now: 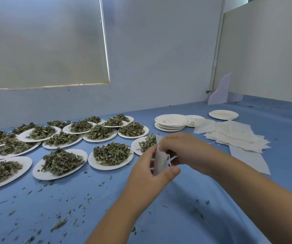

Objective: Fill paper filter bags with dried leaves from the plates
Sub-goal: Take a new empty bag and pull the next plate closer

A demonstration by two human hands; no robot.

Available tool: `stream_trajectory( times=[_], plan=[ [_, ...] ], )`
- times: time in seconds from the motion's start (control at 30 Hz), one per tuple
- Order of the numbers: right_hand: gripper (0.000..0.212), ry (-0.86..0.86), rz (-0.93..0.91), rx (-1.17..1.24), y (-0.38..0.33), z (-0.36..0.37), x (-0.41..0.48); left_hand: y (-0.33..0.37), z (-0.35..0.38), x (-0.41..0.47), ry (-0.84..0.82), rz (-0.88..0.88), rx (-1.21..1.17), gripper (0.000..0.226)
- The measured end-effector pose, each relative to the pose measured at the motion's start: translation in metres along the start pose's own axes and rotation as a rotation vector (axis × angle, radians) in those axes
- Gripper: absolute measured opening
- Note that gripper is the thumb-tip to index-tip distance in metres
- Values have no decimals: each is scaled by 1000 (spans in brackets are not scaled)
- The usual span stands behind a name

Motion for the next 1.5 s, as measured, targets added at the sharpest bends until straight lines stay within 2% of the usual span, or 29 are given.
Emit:
stream_trajectory(
  times=[0.07, 0.17, 0.23, 0.33, 0.4, 0.5, 0.6, 0.73, 0.87, 1.03, 1.13, 1.3, 1.5],
  plan=[
    [11, 0, -9, -25, -2, 6, 2, 6, -6, 0, 39, 12, -3, 55],
    [19, 10, -4, -45, -1, 12, 4, 10, -15, 2, 101, -10, 2, 28],
    [26, -36, -14, -74, -2, 20, 3, 6, -28, 1, 172, -91, 64, 7],
    [34, -158, -20, -71, 3, 35, 2, 3, -46, -4, 191, -156, 183, 26],
    [25, -174, 1, -52, 11, 34, 3, 4, -59, -9, 168, -172, 264, 32],
    [18, -102, 77, -29, 34, 17, 11, 2, -88, -20, 171, -226, 362, 23],
    [16, 16, 210, 42, 65, -7, 22, -6, -123, -36, 181, -287, 337, 16],
    [16, 185, 358, 116, 100, -33, 42, -26, -157, -59, 179, -319, 331, 19],
    [12, 261, 447, 43, 113, -39, 71, -41, -153, -68, 29, -383, 323, 30],
    [16, 317, 660, -160, 123, -45, 99, -45, -151, -67, -108, -446, 316, 13],
    [23, 305, 755, -307, 121, -49, 107, -45, -152, -70, -173, -468, 298, 13],
    [22, 208, 796, -428, 115, -44, 114, -42, -147, -75, -315, -535, 312, 35],
    [17, 235, 783, -432, 120, -48, 117, -41, -144, -83, -448, -580, 474, 60]
  ],
)
Point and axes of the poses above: each hand's wrist, its own x-axis towards the middle knuckle, its own z-axis out of the palm, y = z × x, the point moved 9 cm from there along x, towards the middle knuckle, and after that the axes turned 6 degrees about -x, right-handed, at the moved point
